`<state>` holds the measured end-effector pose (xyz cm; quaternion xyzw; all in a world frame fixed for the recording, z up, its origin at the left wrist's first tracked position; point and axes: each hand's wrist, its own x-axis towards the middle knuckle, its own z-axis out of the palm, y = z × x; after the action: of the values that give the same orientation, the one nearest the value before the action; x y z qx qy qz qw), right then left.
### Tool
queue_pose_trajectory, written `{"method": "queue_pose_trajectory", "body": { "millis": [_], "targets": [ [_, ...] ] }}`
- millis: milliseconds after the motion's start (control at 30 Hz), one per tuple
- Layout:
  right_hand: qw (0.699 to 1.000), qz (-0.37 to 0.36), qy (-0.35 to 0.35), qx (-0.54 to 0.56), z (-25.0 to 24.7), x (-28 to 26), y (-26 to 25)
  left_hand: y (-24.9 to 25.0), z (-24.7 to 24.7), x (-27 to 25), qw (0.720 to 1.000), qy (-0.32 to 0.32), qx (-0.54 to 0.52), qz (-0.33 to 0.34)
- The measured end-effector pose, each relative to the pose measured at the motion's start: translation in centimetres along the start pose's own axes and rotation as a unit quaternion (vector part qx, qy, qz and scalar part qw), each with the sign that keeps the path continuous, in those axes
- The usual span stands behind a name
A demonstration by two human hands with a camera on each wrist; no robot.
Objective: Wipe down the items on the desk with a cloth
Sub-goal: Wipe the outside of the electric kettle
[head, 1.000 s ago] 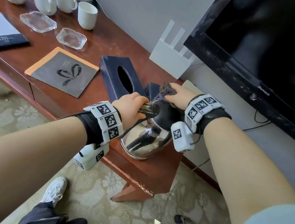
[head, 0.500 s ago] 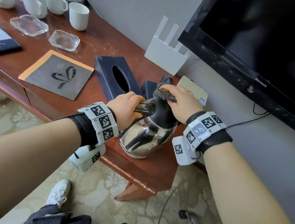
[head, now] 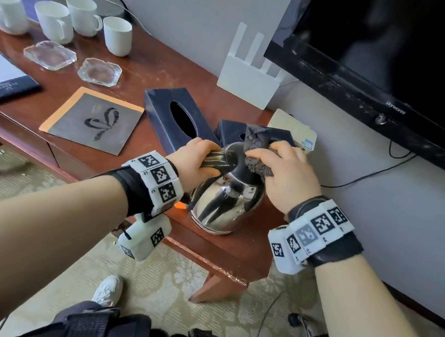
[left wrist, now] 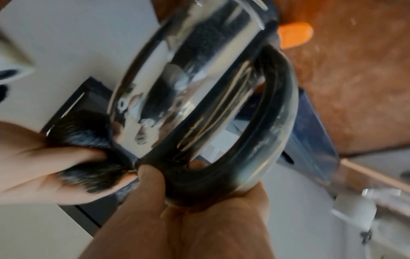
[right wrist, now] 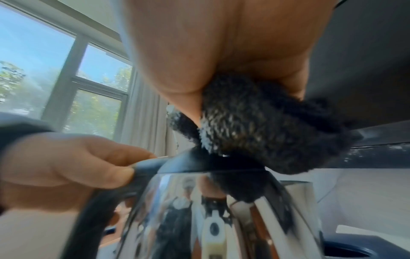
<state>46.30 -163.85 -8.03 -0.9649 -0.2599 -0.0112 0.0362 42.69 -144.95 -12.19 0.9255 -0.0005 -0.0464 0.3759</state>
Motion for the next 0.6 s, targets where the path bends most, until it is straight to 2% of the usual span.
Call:
{"method": "queue_pose_trajectory", "body": {
  "millis": [167, 233, 367, 467, 600],
  "targets": [
    [0.997, 0.076, 0.006, 0.009, 0.5, 1.4, 0.2, -0.6, 0.2, -0.8, 0.992, -0.010, -0.110, -0.054],
    [0.995, 0.090, 0.023, 0.020, 0.5, 1.1, 0.0, -1.9, -0.6, -0.7, 0.990, -0.051, -0.119, -0.063],
    [0.986, 0.124, 0.100, 0.047, 0.6, 0.1, -2.3, -3.4, -1.6, -0.3, 0.987, -0.136, -0.072, -0.043],
    [0.990, 0.109, 0.081, -0.040, 1.5, -0.4, -4.9, -3.8, -1.7, -0.1, 0.984, -0.157, -0.083, -0.025],
    [0.992, 0.029, 0.121, -0.005, 3.7, -1.9, -9.1, -3.8, -1.8, -0.1, 0.982, -0.167, -0.084, 0.023]
  ]
}}
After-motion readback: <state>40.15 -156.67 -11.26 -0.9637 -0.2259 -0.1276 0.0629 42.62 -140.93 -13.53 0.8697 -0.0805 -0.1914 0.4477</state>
